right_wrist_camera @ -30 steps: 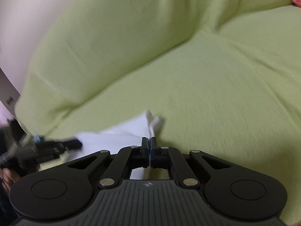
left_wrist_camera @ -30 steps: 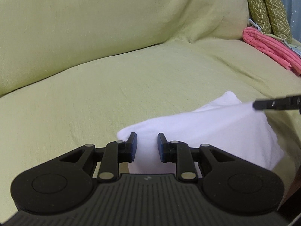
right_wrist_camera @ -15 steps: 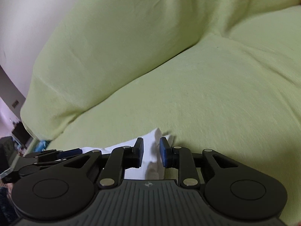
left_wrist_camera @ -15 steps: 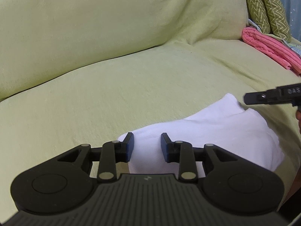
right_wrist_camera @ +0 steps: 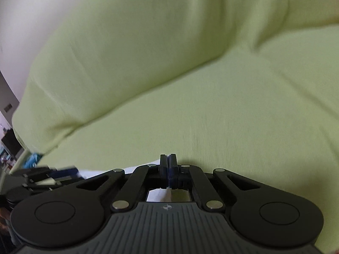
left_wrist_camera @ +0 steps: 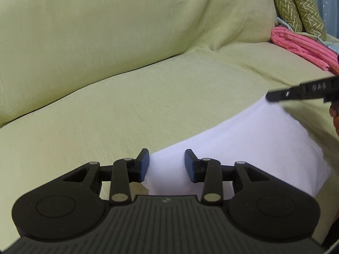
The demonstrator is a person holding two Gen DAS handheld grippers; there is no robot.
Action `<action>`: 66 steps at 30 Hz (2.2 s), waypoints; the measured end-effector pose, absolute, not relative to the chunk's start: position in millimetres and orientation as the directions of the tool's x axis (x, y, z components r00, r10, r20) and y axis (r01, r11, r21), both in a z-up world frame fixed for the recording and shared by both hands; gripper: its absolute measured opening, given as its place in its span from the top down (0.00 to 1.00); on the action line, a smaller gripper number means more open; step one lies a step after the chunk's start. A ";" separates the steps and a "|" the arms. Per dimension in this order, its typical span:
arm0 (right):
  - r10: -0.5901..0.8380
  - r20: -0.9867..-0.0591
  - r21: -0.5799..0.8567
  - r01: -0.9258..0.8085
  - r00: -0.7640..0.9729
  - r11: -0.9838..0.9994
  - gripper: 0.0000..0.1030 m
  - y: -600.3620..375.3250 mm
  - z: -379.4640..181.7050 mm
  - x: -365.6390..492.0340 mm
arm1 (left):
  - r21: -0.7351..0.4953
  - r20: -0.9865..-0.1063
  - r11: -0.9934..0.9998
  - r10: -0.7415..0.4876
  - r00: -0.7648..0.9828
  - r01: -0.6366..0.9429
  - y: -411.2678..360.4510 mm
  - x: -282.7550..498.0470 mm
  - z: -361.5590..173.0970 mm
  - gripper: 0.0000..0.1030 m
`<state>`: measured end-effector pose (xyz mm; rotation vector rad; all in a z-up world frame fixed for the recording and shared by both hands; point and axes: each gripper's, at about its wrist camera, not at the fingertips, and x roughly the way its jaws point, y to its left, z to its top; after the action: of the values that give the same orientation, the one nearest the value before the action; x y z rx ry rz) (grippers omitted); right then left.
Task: Fold clothes
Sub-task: 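Open both grippers, release the folded tank top and pat it flat, then grasp the folded tank top corner with the left gripper while the right gripper grasps another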
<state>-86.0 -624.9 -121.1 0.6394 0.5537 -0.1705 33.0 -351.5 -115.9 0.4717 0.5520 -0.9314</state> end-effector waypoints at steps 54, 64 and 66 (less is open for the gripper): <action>-0.189 -0.518 0.410 0.436 0.834 0.801 0.58 -453.3 -22.4 -285.4 | 0.100 -0.763 0.727 -0.382 0.522 0.679 -260.1 -143.9 -54.7 0.61; -0.205 -0.541 0.300 0.415 0.816 0.859 0.53 -441.1 -32.5 -273.8 | 0.067 -0.790 0.733 -0.376 0.484 0.677 -256.0 -125.3 -71.6 0.58; -0.201 -0.545 0.234 0.378 0.814 0.896 0.52 -431.5 -36.4 -263.9 | 0.015 -0.803 0.747 -0.387 0.453 0.665 -246.4 -109.2 -73.2 0.55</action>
<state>-263.9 -431.5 -36.4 0.3439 0.5375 -0.3155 -109.2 -246.4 -73.2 0.3516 0.8843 -0.6658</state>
